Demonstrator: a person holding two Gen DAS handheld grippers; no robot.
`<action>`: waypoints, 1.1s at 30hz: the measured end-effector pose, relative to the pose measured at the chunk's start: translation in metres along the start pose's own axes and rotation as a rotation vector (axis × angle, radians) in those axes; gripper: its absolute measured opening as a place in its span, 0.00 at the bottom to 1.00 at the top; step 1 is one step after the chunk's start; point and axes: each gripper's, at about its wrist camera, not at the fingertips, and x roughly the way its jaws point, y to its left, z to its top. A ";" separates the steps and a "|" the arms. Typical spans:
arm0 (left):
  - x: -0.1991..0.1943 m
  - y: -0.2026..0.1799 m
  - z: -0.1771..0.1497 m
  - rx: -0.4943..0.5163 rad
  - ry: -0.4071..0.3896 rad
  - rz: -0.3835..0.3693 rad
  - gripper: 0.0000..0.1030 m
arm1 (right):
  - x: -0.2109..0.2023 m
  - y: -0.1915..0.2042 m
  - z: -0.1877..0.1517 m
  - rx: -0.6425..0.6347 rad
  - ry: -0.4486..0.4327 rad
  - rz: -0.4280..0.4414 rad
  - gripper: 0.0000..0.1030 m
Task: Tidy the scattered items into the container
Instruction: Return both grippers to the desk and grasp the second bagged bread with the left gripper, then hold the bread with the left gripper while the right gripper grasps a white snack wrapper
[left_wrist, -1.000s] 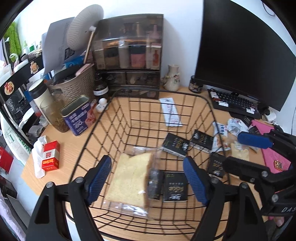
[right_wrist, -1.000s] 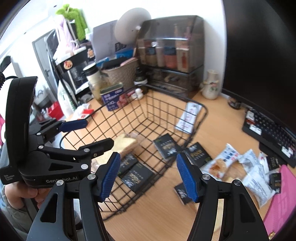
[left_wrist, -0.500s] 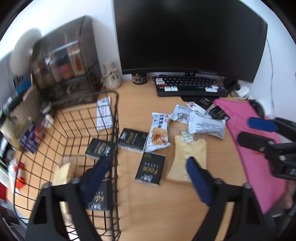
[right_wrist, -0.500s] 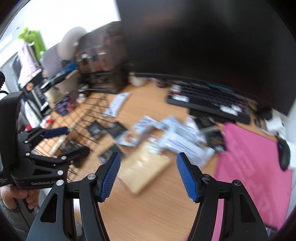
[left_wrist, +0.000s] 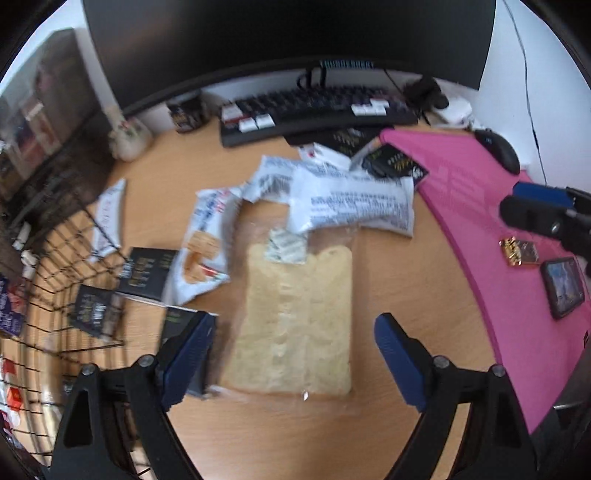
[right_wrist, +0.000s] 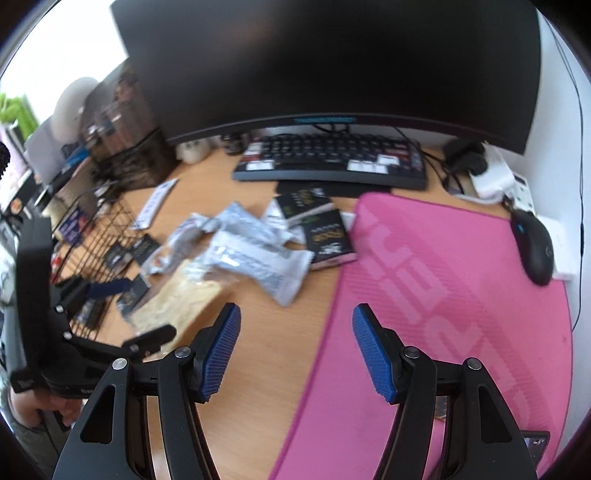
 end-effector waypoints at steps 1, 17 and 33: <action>0.005 0.000 0.001 0.001 0.008 -0.004 0.86 | 0.002 -0.002 0.000 0.001 0.005 0.001 0.62; 0.040 0.024 0.005 -0.047 0.013 -0.061 0.79 | 0.084 0.037 0.029 -0.130 0.097 0.017 0.62; 0.033 0.032 -0.005 -0.047 0.017 -0.073 0.78 | 0.110 0.052 0.012 -0.167 0.194 0.081 0.62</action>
